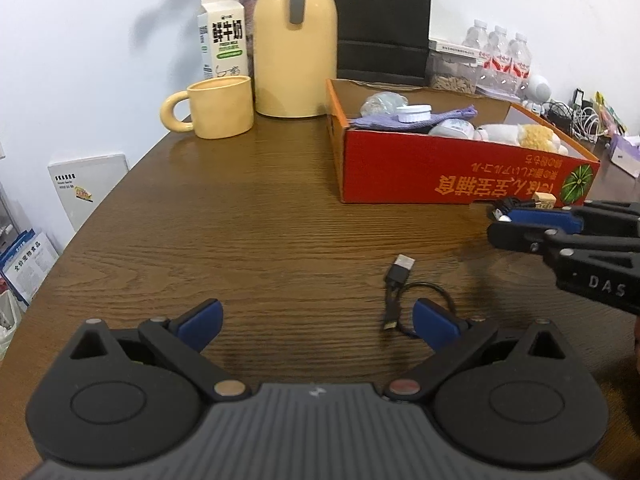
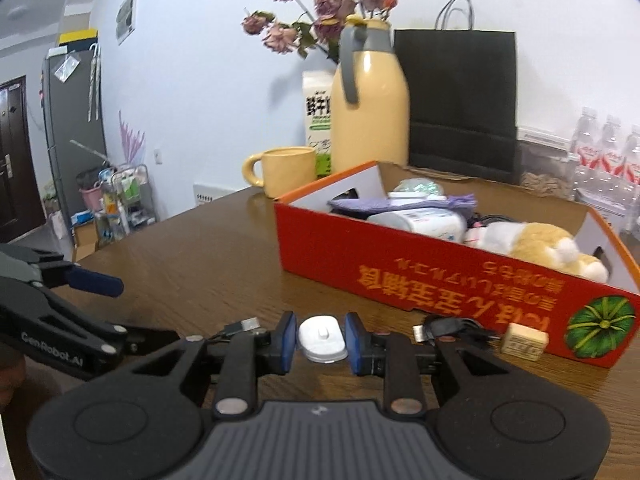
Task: Organize objects
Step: 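Grasp the black USB cable with the left gripper while the right gripper holds the white item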
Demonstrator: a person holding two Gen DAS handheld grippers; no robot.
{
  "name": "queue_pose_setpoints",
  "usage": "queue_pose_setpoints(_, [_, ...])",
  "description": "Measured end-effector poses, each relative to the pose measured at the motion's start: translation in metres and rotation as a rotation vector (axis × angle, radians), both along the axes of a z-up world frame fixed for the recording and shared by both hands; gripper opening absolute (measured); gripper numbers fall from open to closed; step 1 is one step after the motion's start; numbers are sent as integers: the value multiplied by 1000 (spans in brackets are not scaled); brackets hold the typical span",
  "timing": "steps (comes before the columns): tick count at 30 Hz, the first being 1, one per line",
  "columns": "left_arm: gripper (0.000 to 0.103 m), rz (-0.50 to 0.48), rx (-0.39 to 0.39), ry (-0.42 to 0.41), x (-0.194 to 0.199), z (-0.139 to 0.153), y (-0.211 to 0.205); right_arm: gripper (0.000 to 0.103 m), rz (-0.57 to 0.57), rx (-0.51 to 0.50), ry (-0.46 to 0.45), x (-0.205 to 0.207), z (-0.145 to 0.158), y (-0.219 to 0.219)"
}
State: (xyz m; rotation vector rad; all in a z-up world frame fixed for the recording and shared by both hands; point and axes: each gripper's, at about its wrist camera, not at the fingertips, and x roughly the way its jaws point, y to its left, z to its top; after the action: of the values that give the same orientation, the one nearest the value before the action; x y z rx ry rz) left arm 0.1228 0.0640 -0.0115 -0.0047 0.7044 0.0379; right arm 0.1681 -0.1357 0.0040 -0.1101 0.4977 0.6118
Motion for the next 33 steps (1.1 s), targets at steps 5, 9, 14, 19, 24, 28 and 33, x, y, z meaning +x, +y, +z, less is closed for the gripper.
queue_pose_setpoints(5, [103, -18, 7, 11, 11, -1, -11, 25, -42, 5, -13, 1, 1, -17])
queue_pose_setpoints(9, [103, -37, 19, 8, 22, -1, -22, 25, -71, 5, -21, 1, 1, -31])
queue_pose_setpoints(14, [103, -15, 33, 15, 36, -4, -27, 25, -97, 4, -29, 1, 0, -43])
queue_pose_setpoints(19, [100, -6, 22, 14, 42, -7, -28, 25, -95, 12, -52, -2, 2, -46])
queue_pose_setpoints(24, [73, -31, 11, 19, 45, -10, -32, 25, -89, 11, -66, -6, 3, -45])
queue_pose_setpoints(28, [57, -63, 7, -1, 44, -10, -38, 25, -87, 8, -68, -6, 4, -44])
queue_pose_setpoints(33, [25, -91, 4, -21, 39, -10, -43, 25, -86, 3, -69, -7, 3, -43])
